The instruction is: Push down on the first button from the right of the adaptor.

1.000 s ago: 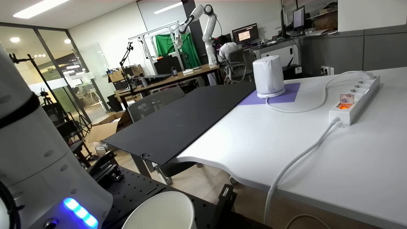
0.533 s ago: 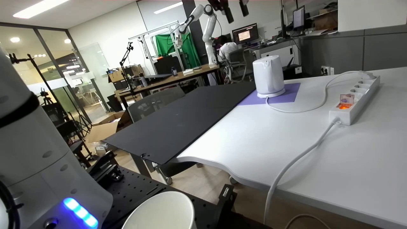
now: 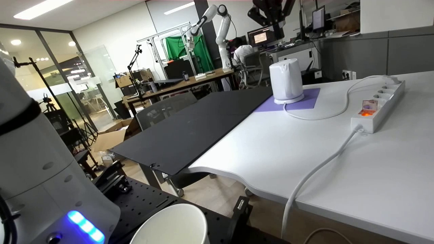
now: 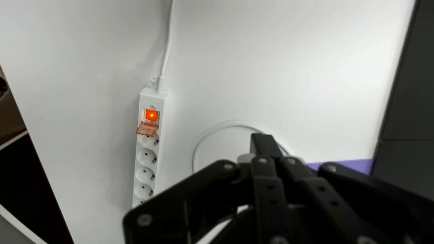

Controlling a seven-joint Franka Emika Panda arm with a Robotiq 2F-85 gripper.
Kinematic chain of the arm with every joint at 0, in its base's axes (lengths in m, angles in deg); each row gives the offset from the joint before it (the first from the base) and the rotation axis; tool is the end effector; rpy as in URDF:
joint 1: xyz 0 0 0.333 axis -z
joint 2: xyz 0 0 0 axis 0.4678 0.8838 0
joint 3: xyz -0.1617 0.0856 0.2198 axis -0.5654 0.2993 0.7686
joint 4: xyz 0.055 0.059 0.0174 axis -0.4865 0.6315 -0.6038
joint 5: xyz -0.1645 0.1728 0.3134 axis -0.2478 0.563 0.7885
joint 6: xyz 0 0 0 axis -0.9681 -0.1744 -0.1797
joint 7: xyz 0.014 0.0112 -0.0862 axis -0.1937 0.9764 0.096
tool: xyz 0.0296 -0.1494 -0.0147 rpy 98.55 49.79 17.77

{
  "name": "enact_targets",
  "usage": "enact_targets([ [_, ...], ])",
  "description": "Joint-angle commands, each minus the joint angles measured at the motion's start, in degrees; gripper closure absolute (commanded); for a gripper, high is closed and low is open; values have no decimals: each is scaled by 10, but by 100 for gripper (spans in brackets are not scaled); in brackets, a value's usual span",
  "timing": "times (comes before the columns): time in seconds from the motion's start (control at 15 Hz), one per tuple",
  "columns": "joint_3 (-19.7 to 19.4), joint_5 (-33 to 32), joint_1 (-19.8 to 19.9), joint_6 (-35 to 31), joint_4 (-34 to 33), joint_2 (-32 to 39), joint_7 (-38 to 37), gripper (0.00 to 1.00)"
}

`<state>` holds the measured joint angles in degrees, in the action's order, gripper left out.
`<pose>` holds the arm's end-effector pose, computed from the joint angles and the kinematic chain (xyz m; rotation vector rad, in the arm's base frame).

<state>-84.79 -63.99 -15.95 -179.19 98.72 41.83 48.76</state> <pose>0.5043 -0.2486 0.3240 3.0545 -0.1469 0.1500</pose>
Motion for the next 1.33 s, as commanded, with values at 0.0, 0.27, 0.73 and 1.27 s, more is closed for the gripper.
enact_targets([
  [0.0, -3, 7, 19, 25, -12, 10, 13, 100],
  [0.27, -9, 0, 34, 64, -2, 2, 1, 100],
  [0.73, -7, 0, 36, 55, -1, 8, 10, 99],
  [1.27, -19, 76, 63, -48, 14, 61, 43, 100],
])
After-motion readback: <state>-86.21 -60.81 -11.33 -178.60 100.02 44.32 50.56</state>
